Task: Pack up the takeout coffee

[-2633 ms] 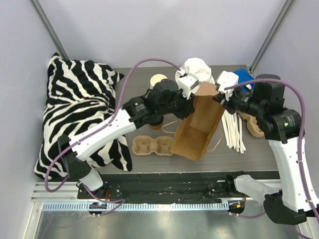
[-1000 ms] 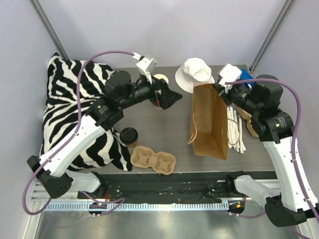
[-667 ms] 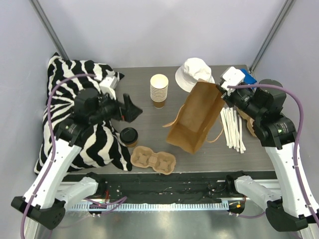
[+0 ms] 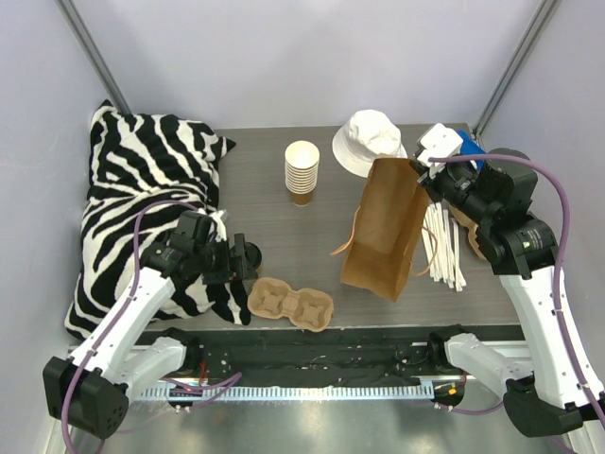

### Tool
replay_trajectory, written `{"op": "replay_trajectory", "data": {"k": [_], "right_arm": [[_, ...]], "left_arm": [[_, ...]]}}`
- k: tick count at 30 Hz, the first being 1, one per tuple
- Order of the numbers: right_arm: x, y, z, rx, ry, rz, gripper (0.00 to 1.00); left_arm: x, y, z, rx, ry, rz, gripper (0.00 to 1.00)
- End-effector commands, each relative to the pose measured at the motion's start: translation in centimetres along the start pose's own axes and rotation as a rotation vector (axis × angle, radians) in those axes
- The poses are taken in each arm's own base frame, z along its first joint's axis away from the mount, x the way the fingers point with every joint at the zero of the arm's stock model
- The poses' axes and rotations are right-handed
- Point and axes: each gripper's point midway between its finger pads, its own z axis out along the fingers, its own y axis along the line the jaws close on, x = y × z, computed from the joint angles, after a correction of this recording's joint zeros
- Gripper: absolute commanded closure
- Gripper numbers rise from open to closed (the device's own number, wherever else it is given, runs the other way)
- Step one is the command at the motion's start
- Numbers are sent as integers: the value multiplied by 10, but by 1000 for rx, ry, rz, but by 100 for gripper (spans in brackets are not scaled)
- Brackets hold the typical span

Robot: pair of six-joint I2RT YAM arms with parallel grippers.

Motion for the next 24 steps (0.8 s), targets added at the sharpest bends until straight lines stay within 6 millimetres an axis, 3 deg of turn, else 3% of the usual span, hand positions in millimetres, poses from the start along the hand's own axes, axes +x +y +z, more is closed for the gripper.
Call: {"op": "replay_trajectory", "data": {"k": [1, 6, 12, 24], "right_arm": [[-14, -11, -2, 45, -45, -15, 99], [-13, -10, 2, 36, -42, -9, 99], [-12, -9, 2, 38, -39, -7, 99], [-7, -8, 4, 33, -28, -4, 99]], "left_arm": [[-39, -12, 4, 33, -149, -38, 22], [-33, 6, 26, -44, -94, -85, 24], [-41, 8, 36, -54, -107, -110, 28], [-84, 5, 64, -47, -180, -120, 33]]}}
